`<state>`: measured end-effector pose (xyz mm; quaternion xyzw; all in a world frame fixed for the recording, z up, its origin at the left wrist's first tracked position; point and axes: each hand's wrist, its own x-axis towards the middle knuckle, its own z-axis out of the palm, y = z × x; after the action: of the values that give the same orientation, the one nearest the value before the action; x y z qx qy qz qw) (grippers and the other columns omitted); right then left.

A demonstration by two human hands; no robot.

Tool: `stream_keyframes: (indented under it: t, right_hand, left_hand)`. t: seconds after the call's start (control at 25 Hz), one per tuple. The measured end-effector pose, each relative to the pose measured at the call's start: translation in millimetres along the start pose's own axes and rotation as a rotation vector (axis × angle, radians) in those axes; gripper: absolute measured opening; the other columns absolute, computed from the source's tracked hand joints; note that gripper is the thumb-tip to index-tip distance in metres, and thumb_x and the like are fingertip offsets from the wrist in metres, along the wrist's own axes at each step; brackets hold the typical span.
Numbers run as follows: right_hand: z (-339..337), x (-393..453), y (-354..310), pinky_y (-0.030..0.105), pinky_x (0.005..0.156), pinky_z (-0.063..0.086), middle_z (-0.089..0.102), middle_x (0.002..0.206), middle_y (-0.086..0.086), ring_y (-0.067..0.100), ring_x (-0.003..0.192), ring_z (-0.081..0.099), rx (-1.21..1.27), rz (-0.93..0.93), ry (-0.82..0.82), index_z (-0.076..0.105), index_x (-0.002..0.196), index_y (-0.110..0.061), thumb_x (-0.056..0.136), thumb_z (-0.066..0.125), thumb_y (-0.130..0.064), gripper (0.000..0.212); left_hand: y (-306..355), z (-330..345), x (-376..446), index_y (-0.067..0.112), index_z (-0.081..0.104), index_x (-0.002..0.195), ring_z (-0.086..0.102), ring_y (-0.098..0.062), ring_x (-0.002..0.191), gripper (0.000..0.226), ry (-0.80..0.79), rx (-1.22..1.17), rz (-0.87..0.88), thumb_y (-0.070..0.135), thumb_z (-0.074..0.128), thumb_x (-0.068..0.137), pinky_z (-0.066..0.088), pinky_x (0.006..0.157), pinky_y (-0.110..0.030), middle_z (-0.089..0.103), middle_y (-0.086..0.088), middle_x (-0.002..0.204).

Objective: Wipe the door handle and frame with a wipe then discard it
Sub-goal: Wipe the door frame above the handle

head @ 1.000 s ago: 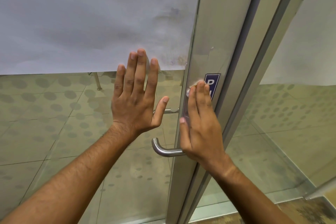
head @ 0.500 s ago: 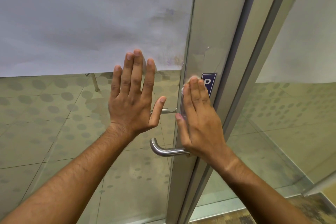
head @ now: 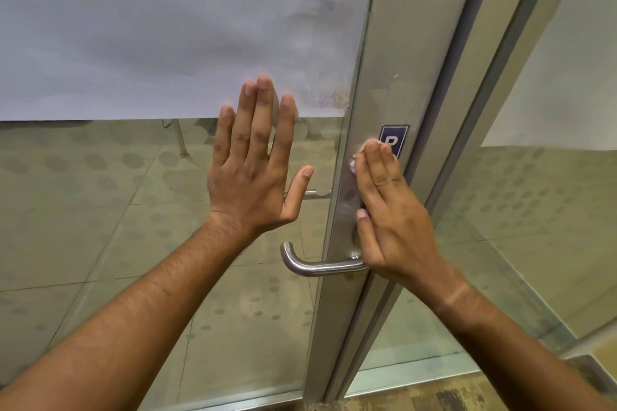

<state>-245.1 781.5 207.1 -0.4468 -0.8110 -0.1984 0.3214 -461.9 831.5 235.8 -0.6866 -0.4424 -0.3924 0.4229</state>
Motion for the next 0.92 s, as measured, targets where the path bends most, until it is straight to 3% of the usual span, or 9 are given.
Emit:
stream_keyframes:
  t: [0.12,0.28,0.64,0.92]
  right_hand:
    - [4.7,-26.6,6.5,0.038,0.124,0.011,0.011,0.161,0.018,0.028,0.151,0.007,-0.081,-0.051,-0.134,0.022,0.151,0.001,0.087,0.043,-0.024,0.072]
    - [9.3,-23.2,8.1,0.038,0.124,0.009,0.010,0.162,0.017,0.029,0.151,0.008,-0.075,-0.038,-0.087,0.021,0.152,0.000,0.088,0.044,-0.027,0.073]
    - [4.8,-30.8,27.1,0.043,0.121,0.020,0.022,0.159,0.019,0.028,0.150,0.015,-0.246,-0.241,-0.211,0.029,0.149,0.000,0.097,0.038,-0.033,0.063]
    - [9.2,-29.4,19.2,0.043,0.122,0.019,0.021,0.158,0.019,0.030,0.149,0.016,-0.244,-0.189,-0.181,0.030,0.149,0.001,0.099,0.034,-0.035,0.061]
  left_hand:
    - [0.7,0.0,0.5,0.003,0.014,0.156,-0.007,-0.030,0.153,0.087,-0.002,0.001,0.007,0.053,0.043,0.092,-0.002,0.124,-0.046,0.011,-0.026,0.157]
    - [1.3,-0.7,0.9,0.001,0.017,0.155,0.004,-0.037,0.151,0.085,-0.011,0.015,0.009,0.053,0.042,0.092,-0.002,0.124,-0.046,0.011,-0.026,0.156]
    - [0.5,-1.1,1.4,0.002,0.016,0.156,-0.011,-0.027,0.151,0.085,-0.014,0.020,-0.007,0.053,0.041,0.092,-0.002,0.124,-0.046,0.010,-0.025,0.157]
    - [1.4,-1.4,2.1,0.001,0.017,0.155,0.008,-0.039,0.147,0.085,-0.020,0.036,0.003,0.053,0.041,0.092,-0.004,0.124,-0.045,0.010,-0.026,0.156]
